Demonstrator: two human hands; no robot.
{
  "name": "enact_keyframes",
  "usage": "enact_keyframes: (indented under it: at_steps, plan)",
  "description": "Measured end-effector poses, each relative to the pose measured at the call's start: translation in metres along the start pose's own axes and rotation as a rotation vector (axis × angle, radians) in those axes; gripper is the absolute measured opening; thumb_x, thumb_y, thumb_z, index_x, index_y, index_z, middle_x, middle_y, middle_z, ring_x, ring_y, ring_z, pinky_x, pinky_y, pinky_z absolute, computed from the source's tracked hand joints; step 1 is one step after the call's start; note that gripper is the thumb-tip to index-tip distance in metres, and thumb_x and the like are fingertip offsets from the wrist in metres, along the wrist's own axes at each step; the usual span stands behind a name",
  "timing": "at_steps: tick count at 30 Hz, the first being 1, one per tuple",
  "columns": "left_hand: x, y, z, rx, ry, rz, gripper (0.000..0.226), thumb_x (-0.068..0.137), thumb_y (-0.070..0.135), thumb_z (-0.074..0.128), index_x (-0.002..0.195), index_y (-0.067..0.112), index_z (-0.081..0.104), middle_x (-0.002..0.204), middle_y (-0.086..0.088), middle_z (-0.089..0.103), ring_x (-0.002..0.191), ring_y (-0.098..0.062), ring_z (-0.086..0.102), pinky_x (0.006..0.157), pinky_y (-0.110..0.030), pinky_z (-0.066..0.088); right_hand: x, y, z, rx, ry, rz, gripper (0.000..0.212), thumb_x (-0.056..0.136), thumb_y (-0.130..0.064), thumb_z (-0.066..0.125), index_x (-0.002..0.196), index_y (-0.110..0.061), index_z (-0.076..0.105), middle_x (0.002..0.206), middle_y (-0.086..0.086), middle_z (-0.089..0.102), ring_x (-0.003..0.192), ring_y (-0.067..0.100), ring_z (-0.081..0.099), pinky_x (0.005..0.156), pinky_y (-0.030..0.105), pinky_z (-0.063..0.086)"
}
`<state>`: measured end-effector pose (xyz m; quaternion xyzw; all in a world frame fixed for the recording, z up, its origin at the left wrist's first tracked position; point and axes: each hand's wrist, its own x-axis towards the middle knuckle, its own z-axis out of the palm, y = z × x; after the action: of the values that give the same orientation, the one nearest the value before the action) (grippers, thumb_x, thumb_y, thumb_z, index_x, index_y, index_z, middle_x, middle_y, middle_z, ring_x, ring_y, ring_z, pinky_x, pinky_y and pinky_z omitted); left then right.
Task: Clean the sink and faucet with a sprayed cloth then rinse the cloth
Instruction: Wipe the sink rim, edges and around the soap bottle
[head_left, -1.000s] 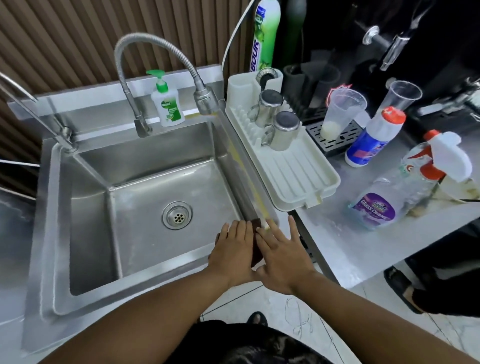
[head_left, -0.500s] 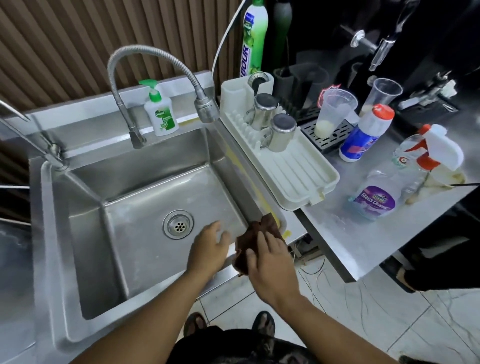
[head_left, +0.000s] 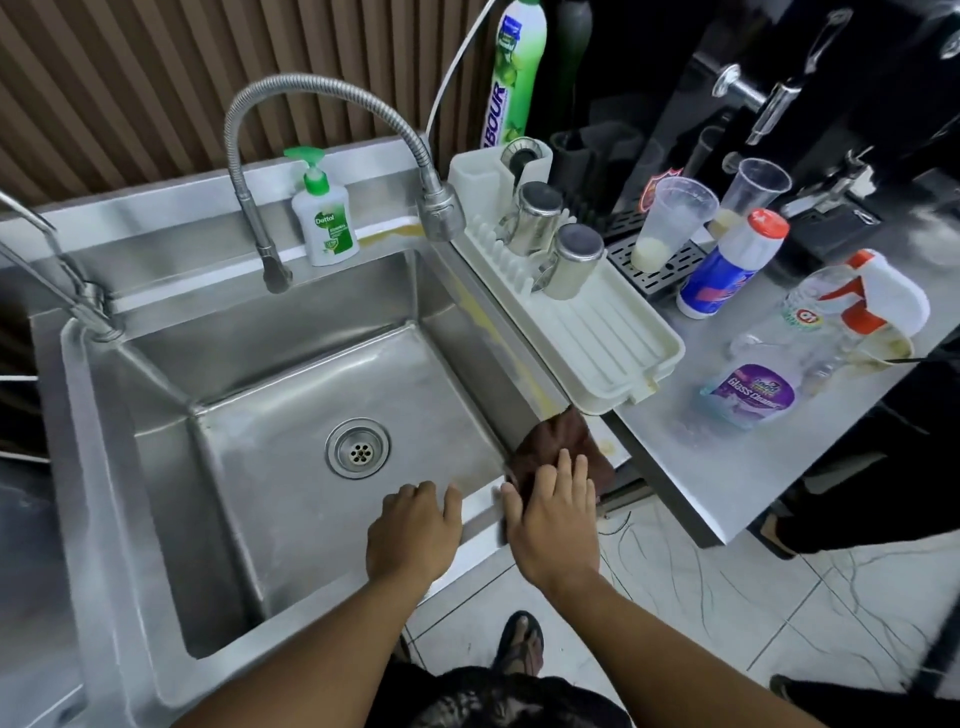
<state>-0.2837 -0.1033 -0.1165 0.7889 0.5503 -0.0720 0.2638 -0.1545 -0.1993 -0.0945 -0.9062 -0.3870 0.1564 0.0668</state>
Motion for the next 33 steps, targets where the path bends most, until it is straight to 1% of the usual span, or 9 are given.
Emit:
enact_keyframes:
  at_steps: [6, 9, 12, 16, 20, 23, 25, 28, 33]
  plan:
    - [-0.001, -0.001, 0.000, -0.007, -0.002, 0.025, 0.055, 0.103, 0.052, 0.023, 0.121, 0.018, 0.062, 0.123, -0.006, 0.064, 0.117, -0.028, 0.054, 0.086, -0.041, 0.048, -0.004, 0.000, 0.010, 0.058, 0.096, -0.067, 0.035, 0.096, -0.035, 0.031, 0.104, -0.008, 0.053, 0.127, 0.018, 0.055, 0.128, 0.041, 0.048, 0.107, 0.051, 0.040]
    - [-0.001, -0.001, -0.001, -0.025, -0.006, 0.030, 0.054, 0.104, 0.051, 0.024, 0.125, 0.018, 0.061, 0.126, -0.006, 0.063, 0.119, -0.028, 0.052, 0.087, -0.041, 0.048, 0.024, 0.018, -0.005, 0.041, 0.056, 0.034, 0.066, 0.092, -0.035, 0.022, 0.148, -0.004, 0.034, 0.156, 0.018, 0.034, 0.147, 0.040, 0.025, 0.122, 0.050, 0.020]
    - [-0.001, 0.000, -0.002, -0.031, -0.011, 0.033, 0.053, 0.104, 0.050, 0.024, 0.125, 0.017, 0.060, 0.126, -0.006, 0.062, 0.120, -0.028, 0.052, 0.087, -0.041, 0.047, 0.039, 0.019, -0.006, 0.011, -0.012, 0.100, 0.069, 0.102, -0.046, 0.017, 0.159, -0.008, 0.018, 0.169, 0.011, 0.003, 0.155, 0.032, -0.008, 0.124, 0.045, -0.003]
    - [-0.001, 0.000, -0.002, -0.017, -0.010, 0.030, 0.052, 0.104, 0.049, 0.024, 0.123, 0.017, 0.061, 0.125, -0.006, 0.063, 0.119, -0.029, 0.052, 0.085, -0.040, 0.047, 0.013, -0.002, 0.012, 0.159, 0.114, 0.101, 0.057, 0.102, -0.057, 0.026, 0.120, -0.011, 0.055, 0.157, 0.011, 0.038, 0.153, 0.033, 0.016, 0.123, 0.047, 0.012]
    - [-0.001, 0.000, -0.002, -0.021, -0.009, 0.032, 0.052, 0.104, 0.049, 0.024, 0.122, 0.017, 0.061, 0.124, -0.006, 0.063, 0.118, -0.029, 0.053, 0.085, -0.040, 0.047, 0.006, 0.000, 0.016, 0.227, 0.230, 0.042, 0.026, 0.095, -0.036, 0.044, 0.088, -0.012, 0.051, 0.131, 0.012, 0.050, 0.117, 0.036, 0.050, 0.101, 0.045, 0.042]
    - [-0.002, 0.000, -0.002, -0.018, -0.009, 0.032, 0.051, 0.104, 0.049, 0.024, 0.120, 0.017, 0.061, 0.122, -0.005, 0.064, 0.118, -0.028, 0.053, 0.084, -0.040, 0.048, 0.030, 0.015, 0.006, 0.195, 0.202, 0.096, 0.048, 0.086, -0.032, 0.037, 0.120, -0.002, 0.053, 0.148, 0.021, 0.039, 0.136, 0.040, 0.034, 0.113, 0.054, 0.031]
    - [-0.001, 0.000, -0.001, -0.021, -0.007, 0.033, 0.051, 0.104, 0.049, 0.025, 0.119, 0.017, 0.061, 0.121, -0.005, 0.064, 0.118, -0.028, 0.053, 0.083, -0.040, 0.049, 0.049, 0.022, -0.004, 0.146, 0.114, 0.173, 0.077, 0.085, -0.035, 0.029, 0.152, 0.003, 0.026, 0.164, 0.021, 0.016, 0.151, 0.038, 0.010, 0.123, 0.052, 0.010]
    - [-0.001, 0.000, -0.002, -0.022, -0.012, 0.031, 0.051, 0.104, 0.049, 0.024, 0.121, 0.017, 0.060, 0.122, -0.005, 0.064, 0.119, -0.027, 0.052, 0.083, -0.040, 0.049, 0.058, 0.019, -0.005, 0.095, 0.036, 0.234, 0.082, 0.090, -0.038, 0.023, 0.158, 0.002, 0.002, 0.167, 0.021, -0.004, 0.153, 0.039, -0.009, 0.124, 0.049, -0.005]
    - [-0.002, 0.000, -0.001, -0.020, -0.009, 0.031, 0.050, 0.104, 0.048, 0.024, 0.122, 0.017, 0.060, 0.124, -0.006, 0.064, 0.119, -0.029, 0.052, 0.085, -0.040, 0.048, 0.010, -0.010, 0.017, 0.040, 0.014, 0.036, 0.082, 0.088, -0.042, 0.009, 0.159, -0.001, 0.007, 0.168, 0.015, -0.001, 0.154, 0.030, -0.011, 0.122, 0.042, -0.012]
